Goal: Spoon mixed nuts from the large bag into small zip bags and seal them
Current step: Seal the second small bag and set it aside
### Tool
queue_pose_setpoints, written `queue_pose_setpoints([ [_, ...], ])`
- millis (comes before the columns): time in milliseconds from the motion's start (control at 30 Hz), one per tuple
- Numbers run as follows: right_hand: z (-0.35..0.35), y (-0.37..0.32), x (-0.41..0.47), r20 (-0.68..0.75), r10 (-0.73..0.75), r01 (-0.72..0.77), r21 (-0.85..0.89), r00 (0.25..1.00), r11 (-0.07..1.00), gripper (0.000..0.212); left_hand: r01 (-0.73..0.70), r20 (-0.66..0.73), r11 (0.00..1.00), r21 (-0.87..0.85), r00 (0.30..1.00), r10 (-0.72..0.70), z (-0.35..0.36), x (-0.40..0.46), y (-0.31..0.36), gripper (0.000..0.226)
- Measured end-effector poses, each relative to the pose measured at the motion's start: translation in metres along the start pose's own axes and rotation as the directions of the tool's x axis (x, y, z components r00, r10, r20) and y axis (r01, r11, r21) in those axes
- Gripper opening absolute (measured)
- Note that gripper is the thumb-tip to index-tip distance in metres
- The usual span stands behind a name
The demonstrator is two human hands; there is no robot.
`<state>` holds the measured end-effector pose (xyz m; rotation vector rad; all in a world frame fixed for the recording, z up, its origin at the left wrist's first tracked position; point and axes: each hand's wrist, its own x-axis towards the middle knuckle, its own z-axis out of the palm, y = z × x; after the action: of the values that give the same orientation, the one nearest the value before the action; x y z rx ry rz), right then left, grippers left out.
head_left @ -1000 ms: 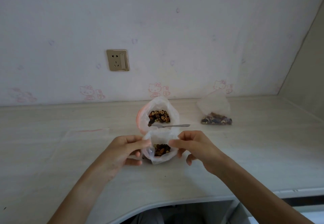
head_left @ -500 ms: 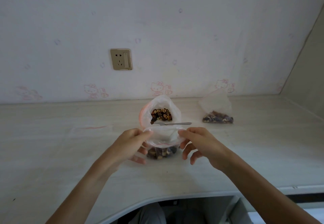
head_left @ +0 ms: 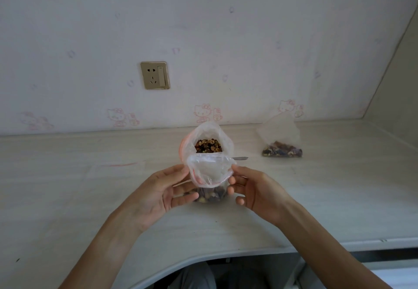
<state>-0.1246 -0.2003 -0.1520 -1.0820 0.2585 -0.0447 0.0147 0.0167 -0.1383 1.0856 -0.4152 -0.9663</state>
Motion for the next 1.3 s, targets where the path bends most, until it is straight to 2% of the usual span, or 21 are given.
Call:
queue_pose_setpoints([
  [100, 0.005, -0.005, -0.001, -0.061, -0.062, 0.050, -0.181, 0.996, 0.982, 0.026, -0.017, -0.058, 0.997, 0.080, 0.998, 0.022, 0.008, 0.000, 0.005, 0.017],
  [167, 0.011, -0.010, -0.003, -0.129, -0.141, 0.087, -0.356, 0.982, 0.930, 0.026, -0.013, -0.072, 0.989, 0.149, 0.997, 0.024, 0.013, -0.002, 0.007, 0.018],
  [233, 0.019, -0.012, -0.003, -0.201, -0.269, 0.120, -0.547, 0.942, 0.828, 0.024, -0.023, -0.133, 0.962, 0.271, 0.989, 0.061, 0.018, -0.002, 0.007, 0.017],
  [300, 0.025, -0.012, -0.001, -0.202, -0.445, 0.166, -0.734, 0.873, 0.658, 0.027, -0.066, -0.222, 0.894, 0.443, 0.958, 0.180, 0.024, -0.001, 0.008, 0.009],
  [367, 0.028, -0.011, -0.001, -0.094, -0.606, 0.191, -0.901, 0.790, 0.389, 0.036, -0.127, -0.284, 0.763, 0.634, 0.879, 0.383, 0.029, 0.001, 0.008, 0.021],
  [433, 0.028, -0.012, -0.001, 0.067, -0.681, 0.164, -0.983, 0.729, 0.079, 0.045, -0.168, -0.214, 0.526, 0.834, 0.780, 0.588, 0.030, 0.002, 0.009, 0.028],
  [467, 0.028, -0.014, -0.002, 0.110, -0.686, 0.146, -0.989, 0.719, -0.006, 0.046, -0.164, -0.134, 0.375, 0.912, 0.745, 0.653, 0.030, 0.002, 0.009, 0.028],
  [500, 0.027, -0.014, -0.002, 0.107, -0.687, 0.126, -0.992, 0.718, -0.023, 0.044, -0.140, -0.067, 0.246, 0.959, 0.731, 0.680, 0.029, 0.001, 0.009, 0.027],
  [533, 0.027, -0.014, -0.002, 0.056, -0.680, 0.106, -0.994, 0.731, 0.033, 0.041, -0.103, -0.041, 0.176, 0.979, 0.744, 0.667, 0.028, 0.001, 0.008, 0.026],
  [567, 0.026, -0.015, -0.003, -0.033, -0.645, 0.093, -0.982, 0.763, 0.161, 0.034, -0.054, -0.069, 0.177, 0.983, 0.781, 0.621, 0.027, 0.002, 0.008, 0.023],
  [600, 0.025, -0.017, -0.004, -0.137, -0.566, 0.080, -0.936, 0.813, 0.342, 0.024, 0.014, -0.138, 0.224, 0.974, 0.823, 0.550, 0.027, 0.002, 0.010, 0.017],
  [633, 0.024, -0.019, -0.005, -0.224, -0.445, 0.051, -0.849, 0.867, 0.526, 0.015, 0.082, -0.221, 0.302, 0.950, 0.859, 0.462, 0.027, 0.002, 0.011, 0.008],
  [667, 0.022, -0.021, -0.008, -0.274, -0.305, 0.008, -0.732, 0.912, 0.682, 0.015, 0.139, -0.294, 0.398, 0.907, 0.884, 0.363, 0.026, 0.001, 0.011, 0.010],
  [700, 0.019, -0.022, -0.009, -0.293, -0.169, -0.043, -0.599, 0.941, 0.800, 0.024, 0.169, -0.339, 0.508, 0.845, 0.903, 0.264, 0.025, 0.001, 0.011, 0.020],
  [767, 0.011, -0.023, -0.011, -0.273, 0.021, -0.118, -0.346, 0.962, 0.931, 0.042, 0.171, -0.343, 0.726, 0.666, 0.934, 0.095, 0.024, 0.001, 0.012, 0.038],
  [833, 0.004, -0.021, -0.011, -0.199, 0.098, -0.134, -0.176, 0.975, 0.975, 0.043, 0.157, -0.307, 0.857, 0.490, 0.952, 0.001, 0.024, 0.002, 0.015, 0.054],
  [867, 0.002, -0.018, -0.010, -0.157, 0.105, -0.128, -0.146, 0.982, 0.981, 0.040, 0.149, -0.291, 0.897, 0.417, 0.956, -0.023, 0.024, 0.004, 0.016, 0.059],
  [967, 0.001, -0.013, -0.007, -0.049, 0.104, -0.109, -0.113, 0.993, 0.988, 0.034, 0.132, -0.234, 0.942, 0.308, 0.970, -0.060, 0.026, 0.008, 0.019, 0.059],
  [1067, 0.004, -0.012, -0.006, -0.027, 0.052, -0.055, -0.126, 0.998, 0.991, 0.030, 0.139, -0.164, 0.932, 0.334, 0.983, -0.087, 0.026, 0.010, 0.018, 0.056],
  [1167, 0.009, -0.015, -0.004, -0.067, -0.051, 0.033, -0.246, 0.996, 0.969, 0.034, 0.152, -0.164, 0.876, 0.458, 0.983, -0.085, 0.031, 0.010, 0.019, 0.058],
  [1300, 0.021, -0.019, -0.003, -0.134, -0.219, 0.138, -0.450, 0.966, 0.882, 0.015, 0.110, -0.215, 0.826, 0.554, 0.977, 0.014, 0.038, 0.011, 0.019, 0.032],
])
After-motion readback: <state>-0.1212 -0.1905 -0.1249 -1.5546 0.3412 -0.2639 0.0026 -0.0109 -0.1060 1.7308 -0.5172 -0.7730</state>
